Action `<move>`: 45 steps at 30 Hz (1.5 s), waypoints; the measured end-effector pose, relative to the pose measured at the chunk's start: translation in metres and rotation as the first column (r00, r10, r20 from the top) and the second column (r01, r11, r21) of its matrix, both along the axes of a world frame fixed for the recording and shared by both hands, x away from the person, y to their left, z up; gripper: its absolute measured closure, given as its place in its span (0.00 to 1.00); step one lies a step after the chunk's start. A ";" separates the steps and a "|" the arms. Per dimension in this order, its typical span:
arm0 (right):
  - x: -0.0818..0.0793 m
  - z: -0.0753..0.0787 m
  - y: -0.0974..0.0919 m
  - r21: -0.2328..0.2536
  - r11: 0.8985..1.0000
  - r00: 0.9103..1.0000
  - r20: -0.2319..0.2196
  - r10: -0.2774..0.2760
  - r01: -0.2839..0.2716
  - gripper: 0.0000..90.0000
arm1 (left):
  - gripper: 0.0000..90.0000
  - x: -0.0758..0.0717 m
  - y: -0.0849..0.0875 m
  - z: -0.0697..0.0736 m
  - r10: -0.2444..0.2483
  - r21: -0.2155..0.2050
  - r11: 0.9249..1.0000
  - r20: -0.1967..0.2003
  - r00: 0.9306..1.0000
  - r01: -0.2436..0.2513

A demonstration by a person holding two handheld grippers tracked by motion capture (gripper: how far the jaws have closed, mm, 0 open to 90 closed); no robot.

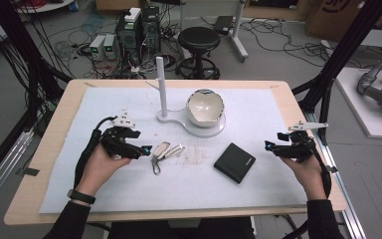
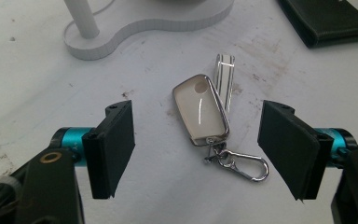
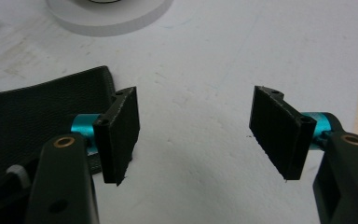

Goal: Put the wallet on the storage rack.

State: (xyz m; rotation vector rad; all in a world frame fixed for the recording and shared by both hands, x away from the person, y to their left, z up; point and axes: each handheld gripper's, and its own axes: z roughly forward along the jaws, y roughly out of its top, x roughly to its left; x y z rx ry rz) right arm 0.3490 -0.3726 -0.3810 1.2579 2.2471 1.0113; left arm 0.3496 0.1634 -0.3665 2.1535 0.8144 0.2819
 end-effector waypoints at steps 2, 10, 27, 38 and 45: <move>-0.003 0.002 0.004 0.000 1.000 1.000 0.006 0.021 -0.021 0.39 | 0.30 0.000 0.001 0.000 0.008 -0.003 1.000 0.002 1.000 -0.008; -0.021 -0.001 0.036 -0.016 0.988 0.988 0.023 0.152 -0.151 0.42 | 0.30 0.000 0.011 0.004 0.018 -0.028 0.999 0.005 1.000 -0.018; -0.065 -0.029 0.095 -0.129 0.937 0.944 0.020 0.330 -0.325 0.49 | 0.30 -0.005 0.014 0.005 0.024 -0.006 1.000 0.010 1.000 -0.024; -0.077 -0.047 0.114 -0.279 0.903 0.935 0.040 0.351 -0.327 0.62 | 0.30 -0.004 0.018 0.004 0.033 -0.016 0.999 0.001 0.999 -0.033; -0.079 -0.049 0.115 -0.336 0.882 0.926 0.066 0.371 -0.329 0.76 | 0.30 -0.004 0.020 0.003 0.040 -0.025 0.999 -0.004 0.999 -0.040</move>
